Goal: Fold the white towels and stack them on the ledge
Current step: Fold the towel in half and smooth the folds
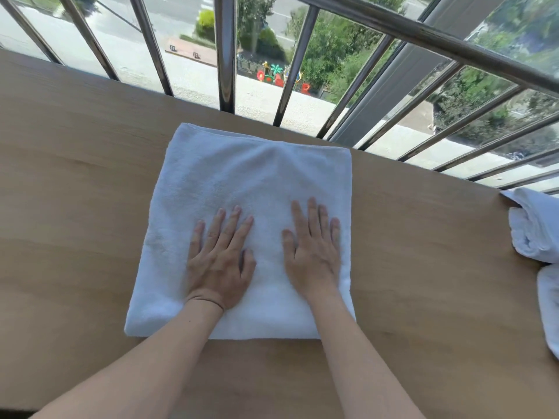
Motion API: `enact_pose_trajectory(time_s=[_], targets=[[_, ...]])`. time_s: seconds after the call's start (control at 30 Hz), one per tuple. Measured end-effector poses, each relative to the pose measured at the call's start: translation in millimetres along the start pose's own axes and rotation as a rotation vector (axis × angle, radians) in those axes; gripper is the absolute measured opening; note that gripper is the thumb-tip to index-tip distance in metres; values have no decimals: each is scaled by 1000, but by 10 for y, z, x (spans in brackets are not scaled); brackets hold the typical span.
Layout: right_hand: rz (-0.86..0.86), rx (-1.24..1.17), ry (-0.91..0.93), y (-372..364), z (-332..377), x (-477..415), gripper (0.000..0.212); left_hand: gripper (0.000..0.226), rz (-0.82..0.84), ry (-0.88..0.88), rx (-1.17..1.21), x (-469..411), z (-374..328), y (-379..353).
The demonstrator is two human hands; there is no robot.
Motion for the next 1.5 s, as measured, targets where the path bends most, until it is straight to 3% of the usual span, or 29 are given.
enact_pose_trajectory(time_s=[0.13, 0.23, 0.3, 0.53, 0.8, 1.0, 1.27, 1.5], targets=[[-25, 27, -251, 93, -155, -17, 61, 61, 55, -1, 2, 2, 3, -1], [-87, -50, -150, 42, 320, 219, 61, 61, 107, -31, -24, 29, 27, -26], [-32, -62, -69, -94, 546, 406, 60, 62, 131, -71, -42, 46, 72, -48], [-40, 13, -90, -218, 531, 400, 62, 69, 149, -279, -188, -303, 393, 24], [-94, 40, -77, -271, 503, 360, 65, 67, 85, -141, -200, -1378, 617, 174], [-108, 21, -80, -291, 480, 328, 66, 66, 80, 36, -162, -1703, 614, 219], [-113, 17, -81, -323, 472, 307, 65, 78, 149, -37, -91, -438, 388, 24], [-83, -3, -98, -342, 475, 297, 61, 68, 147, -48, -188, 378, 287, -128]])
Point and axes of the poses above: each hand's wrist, its own x-axis away from the middle knuckle, its own y-axis out of the back of the hand, z = x × y, the point moved 6 cm from there along -x, towards the middle knuckle, and after that the axes turned 9 degrees about y, right-handed, at the moved point
